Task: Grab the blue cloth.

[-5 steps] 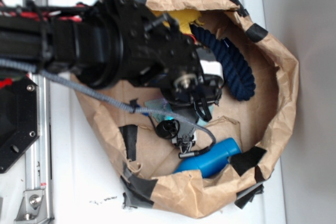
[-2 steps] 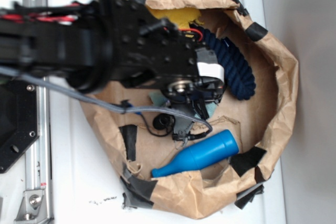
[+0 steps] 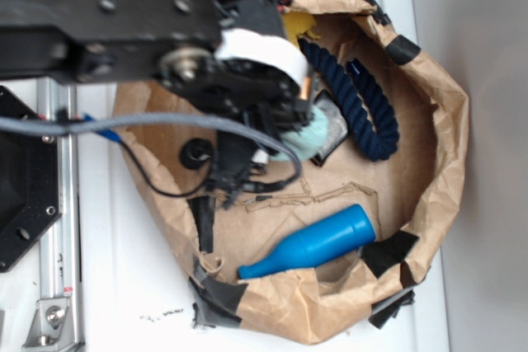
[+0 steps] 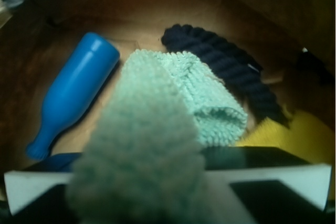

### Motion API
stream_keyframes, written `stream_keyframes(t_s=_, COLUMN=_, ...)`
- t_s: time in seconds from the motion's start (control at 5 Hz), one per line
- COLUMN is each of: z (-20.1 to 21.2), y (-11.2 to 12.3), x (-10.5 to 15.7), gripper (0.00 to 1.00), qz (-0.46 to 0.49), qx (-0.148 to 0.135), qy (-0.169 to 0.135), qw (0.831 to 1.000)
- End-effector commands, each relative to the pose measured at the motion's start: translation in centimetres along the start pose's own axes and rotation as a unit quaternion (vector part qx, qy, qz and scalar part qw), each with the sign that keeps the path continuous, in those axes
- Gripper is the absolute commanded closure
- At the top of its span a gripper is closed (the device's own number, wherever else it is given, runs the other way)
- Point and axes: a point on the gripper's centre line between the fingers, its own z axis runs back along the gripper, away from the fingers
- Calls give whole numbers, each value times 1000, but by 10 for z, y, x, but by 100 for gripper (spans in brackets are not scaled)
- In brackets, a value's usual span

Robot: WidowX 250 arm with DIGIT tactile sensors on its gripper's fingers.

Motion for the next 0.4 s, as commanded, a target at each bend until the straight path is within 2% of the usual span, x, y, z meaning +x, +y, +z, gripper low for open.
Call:
stream_keyframes(t_s=0.0, z=30, y=-8, x=11, gripper=100, qz=-57, qx=6, qy=56, qw=997)
stream_keyframes(t_s=0.2, z=22, y=-14, x=16, gripper=100, qz=-75, qx=33, qy=73, qw=994)
